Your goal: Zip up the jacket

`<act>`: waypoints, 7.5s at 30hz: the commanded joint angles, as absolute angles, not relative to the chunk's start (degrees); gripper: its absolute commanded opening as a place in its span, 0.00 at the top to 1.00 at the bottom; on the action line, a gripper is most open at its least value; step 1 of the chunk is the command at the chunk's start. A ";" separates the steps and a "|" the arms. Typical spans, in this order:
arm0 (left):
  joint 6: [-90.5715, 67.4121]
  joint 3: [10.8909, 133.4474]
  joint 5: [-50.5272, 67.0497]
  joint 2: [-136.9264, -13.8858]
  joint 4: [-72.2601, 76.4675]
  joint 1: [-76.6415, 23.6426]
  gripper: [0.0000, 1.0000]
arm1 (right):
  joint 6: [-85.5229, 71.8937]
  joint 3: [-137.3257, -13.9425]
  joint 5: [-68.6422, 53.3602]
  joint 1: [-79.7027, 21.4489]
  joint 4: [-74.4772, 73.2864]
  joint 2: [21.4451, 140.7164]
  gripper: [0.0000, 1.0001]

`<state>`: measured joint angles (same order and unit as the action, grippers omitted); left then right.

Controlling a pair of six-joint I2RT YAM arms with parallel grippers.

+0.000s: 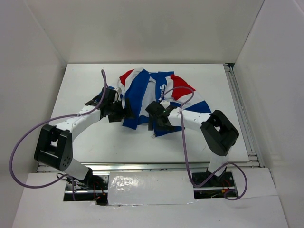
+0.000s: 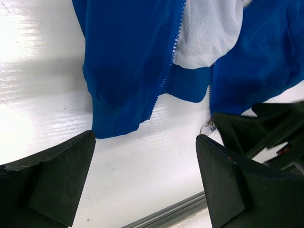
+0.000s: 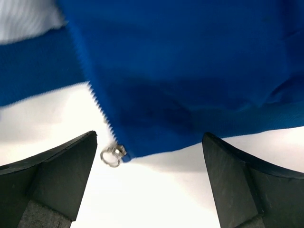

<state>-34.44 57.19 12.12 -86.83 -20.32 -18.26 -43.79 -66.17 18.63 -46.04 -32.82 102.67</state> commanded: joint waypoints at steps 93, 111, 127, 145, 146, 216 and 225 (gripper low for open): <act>-37.28 62.33 -1.34 -97.75 -31.90 -28.39 0.71 | -23.91 -42.63 -18.90 -28.04 -6.68 78.31 1.00; -31.99 49.22 26.00 -72.08 -12.49 -29.36 1.00 | -26.72 -37.10 -23.37 -34.36 9.56 72.86 1.00; -37.00 42.63 24.51 -75.76 -15.65 -30.23 0.84 | -29.79 -50.53 -18.02 -40.42 9.85 92.35 1.00; -38.58 41.48 20.39 -77.78 -20.74 -31.47 0.78 | -30.50 -54.32 -11.51 -40.43 4.75 100.37 1.00; -38.58 41.57 20.39 -77.87 -20.57 -31.46 0.82 | -30.41 -54.23 -11.77 -40.43 4.75 100.37 1.00; -37.18 47.02 25.57 -89.30 14.68 -28.13 1.00 | -19.76 -31.36 -6.69 -36.56 18.49 71.17 0.87; -36.21 45.18 24.17 -86.75 13.97 -28.21 1.00 | -22.76 -33.48 -1.32 -38.76 -1.30 71.19 0.50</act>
